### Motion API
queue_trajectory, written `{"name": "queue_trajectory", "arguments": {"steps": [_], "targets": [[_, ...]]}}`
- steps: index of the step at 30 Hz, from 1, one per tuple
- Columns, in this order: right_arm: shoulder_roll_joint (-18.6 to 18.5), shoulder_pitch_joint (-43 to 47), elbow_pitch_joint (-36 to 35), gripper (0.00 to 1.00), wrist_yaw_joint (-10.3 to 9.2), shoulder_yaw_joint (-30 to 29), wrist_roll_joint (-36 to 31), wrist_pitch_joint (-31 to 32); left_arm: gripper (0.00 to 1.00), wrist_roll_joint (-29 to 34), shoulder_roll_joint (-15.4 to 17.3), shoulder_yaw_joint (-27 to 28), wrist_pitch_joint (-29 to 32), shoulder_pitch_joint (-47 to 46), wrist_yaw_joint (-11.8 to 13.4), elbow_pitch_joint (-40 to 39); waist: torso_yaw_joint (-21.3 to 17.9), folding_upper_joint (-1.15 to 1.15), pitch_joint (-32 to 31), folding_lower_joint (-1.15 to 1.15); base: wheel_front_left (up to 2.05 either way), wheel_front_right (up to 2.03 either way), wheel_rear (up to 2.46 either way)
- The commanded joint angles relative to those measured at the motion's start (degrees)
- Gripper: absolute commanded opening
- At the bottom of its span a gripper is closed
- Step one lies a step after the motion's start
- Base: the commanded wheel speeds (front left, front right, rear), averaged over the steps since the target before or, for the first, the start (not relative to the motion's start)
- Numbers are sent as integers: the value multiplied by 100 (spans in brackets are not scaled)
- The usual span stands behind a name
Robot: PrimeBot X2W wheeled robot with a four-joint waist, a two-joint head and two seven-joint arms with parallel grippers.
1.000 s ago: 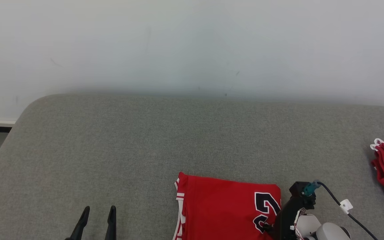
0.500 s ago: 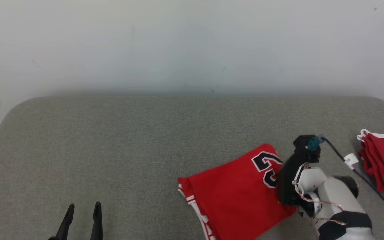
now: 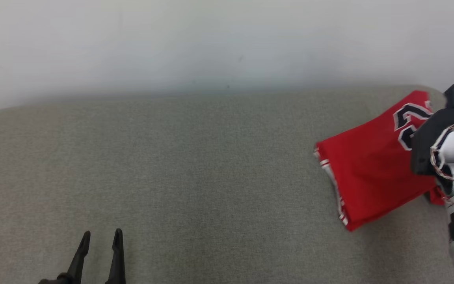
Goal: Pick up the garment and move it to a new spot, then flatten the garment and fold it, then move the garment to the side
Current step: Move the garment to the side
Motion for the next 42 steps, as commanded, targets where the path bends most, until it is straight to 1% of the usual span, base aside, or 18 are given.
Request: {"name": "queue_trajectory", "arguments": {"steps": [1, 6, 7, 9, 14, 18, 23, 26, 27, 28, 29, 33, 37, 42], "targets": [[-70, -70, -74, 0, 7, -64, -85, -12, 100, -37, 12, -7, -19, -128, -7, -53, -188, -1, 237, -1, 0, 0, 0], [-372, -231, -238, 0, 7, -453, -335, -185, 100, -17, 75, -74, -18, -271, -2, -100, -297, -1, 500, -1, 0, 0, 0], [-372, -231, -238, 0, 7, -453, -335, -185, 100, -17, 75, -74, -18, -271, -2, -100, -297, -1, 500, -1, 0, 0, 0], [-494, -226, -297, 0, 7, -572, -488, -255, 100, -34, 113, -114, -18, -303, -2, -97, -330, -1, 583, -1, 0, 0, 0], [-775, -164, -312, 0, 7, -900, -753, -355, 100, -69, 202, -257, -18, -448, -2, -115, -301, -1, 790, -1, 0, 0, 0], [-1115, -144, -255, 0, 7, -899, -1100, -574, 100, -110, 316, -301, -18, -531, -2, -100, -265, -1, 1014, -1, 0, 0, 0], [-1284, -168, 32, 0, 7, -981, -1319, -859, 100, -137, 446, -423, -19, -696, -2, -122, -185, -1, 1283, -1, 0, 0, 0], [-1233, -191, 114, 0, 7, -1106, -1557, -1029, 100, -150, 481, -480, -18, -805, -1, -86, -167, -1, 1362, -1, 0, 0, 0], [-1136, -121, 120, 47, 7, -1106, -1687, -1230, 100, -183, 498, -505, -18, -833, -1, -47, -166, -1, 1378, -1, 0, 0, 0], [-1076, -97, 99, 66, 7, -1086, -1748, -1350, 100, -197, 510, -502, -18, -838, -2, -22, -176, -1, 1382, -1, 0, 0, 0], [-1024, -94, 87, 100, 7, -1076, -1804, -1450, 100, -213, 520, -493, -18, -859, -1, -8, -192, -1, 1381, -1, 0, 0, 0], [-795, -54, 44, 100, 7, -1053, -1988, -1682, 100, -211, 545, -512, -18, -918, -2, 19, -263, -1, 1308, -1, 0, 0, 0], [-668, 8, 6, 100, 7, -973, -2105, -1901, 100, -180, 516, -534, -18, -876, -1, 63, -325, -1, 1148, -1, 0, 0, 0], [-555, 185, -12, 100, 7, -798, -1826, -2151, 100, -290, 451, -608, -18, -739, -1, 99, -351, -1, 792, -1, 0, 0, 0]]}}
